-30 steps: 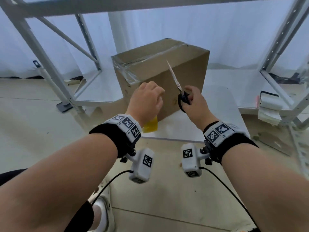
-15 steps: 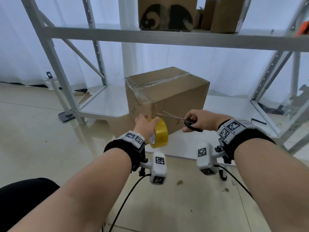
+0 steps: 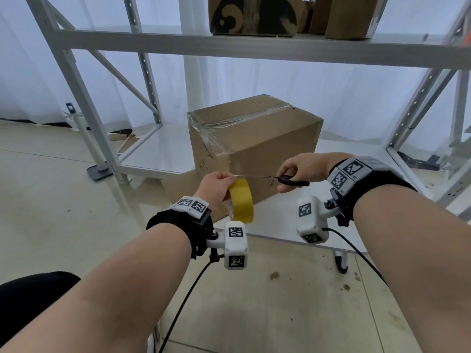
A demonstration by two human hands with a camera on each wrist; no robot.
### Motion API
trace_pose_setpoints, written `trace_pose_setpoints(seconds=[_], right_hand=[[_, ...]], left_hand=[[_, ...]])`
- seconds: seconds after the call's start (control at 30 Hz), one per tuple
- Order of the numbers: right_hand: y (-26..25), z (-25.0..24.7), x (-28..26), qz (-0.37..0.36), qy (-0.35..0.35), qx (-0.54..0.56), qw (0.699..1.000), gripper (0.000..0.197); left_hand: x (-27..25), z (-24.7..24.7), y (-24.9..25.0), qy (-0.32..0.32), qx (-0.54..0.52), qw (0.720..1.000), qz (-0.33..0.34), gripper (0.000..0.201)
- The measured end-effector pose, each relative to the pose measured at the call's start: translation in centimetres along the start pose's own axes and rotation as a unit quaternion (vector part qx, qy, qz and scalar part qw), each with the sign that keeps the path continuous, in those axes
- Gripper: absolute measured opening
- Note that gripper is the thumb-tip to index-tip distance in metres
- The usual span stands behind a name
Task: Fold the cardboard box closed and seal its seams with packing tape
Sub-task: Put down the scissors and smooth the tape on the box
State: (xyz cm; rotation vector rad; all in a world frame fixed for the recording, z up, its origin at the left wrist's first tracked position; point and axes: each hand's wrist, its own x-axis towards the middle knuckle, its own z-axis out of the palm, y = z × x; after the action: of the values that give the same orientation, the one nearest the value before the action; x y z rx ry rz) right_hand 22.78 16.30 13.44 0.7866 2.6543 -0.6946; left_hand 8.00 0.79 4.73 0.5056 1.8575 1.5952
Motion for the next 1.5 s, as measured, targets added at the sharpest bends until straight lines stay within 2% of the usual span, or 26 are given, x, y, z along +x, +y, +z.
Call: trace_pose_setpoints(seconds=[0.17, 0.57, 0.87, 1.1, 1.37, 1.5], right_hand=[[-0.4, 0.1, 1.0, -0.009, -0.013, 0.017, 1.000, 0.043], [-1.4, -0.1, 2.5, -0.037, -0.014, 0.038, 0.998, 0.039], [-1.6, -0.3, 2.6, -0.057, 0.014, 0.031, 0.998, 0.035], [-1.7, -0.4, 2.6, -0.068, 0.021, 0.029, 0.997, 0.029], [-1.8, -0.5, 2.6, -0.064, 0.019, 0.022, 0.998, 0.030], [-1.9, -0.2, 2.6, -0.059, -0.009, 0.034, 0.998, 0.034]], left_hand=[[0.0, -0.6, 0.2, -0.013, -0.001, 1.000, -0.005, 0.008], [0.1, -1.0, 0.3, -0.032, -0.095, 0.994, -0.043, 0.004], [0.2, -0.8, 0.5, -0.018, -0.137, 0.988, -0.068, 0.013], [0.5, -1.2, 1.1, -0.033, -0.121, 0.990, -0.069, 0.002], [0.7, -1.3, 1.1, -0.037, -0.097, 0.993, -0.054, 0.004], [0.9, -1.5, 1.1, -0.035, -0.083, 0.995, -0.045, 0.005]])
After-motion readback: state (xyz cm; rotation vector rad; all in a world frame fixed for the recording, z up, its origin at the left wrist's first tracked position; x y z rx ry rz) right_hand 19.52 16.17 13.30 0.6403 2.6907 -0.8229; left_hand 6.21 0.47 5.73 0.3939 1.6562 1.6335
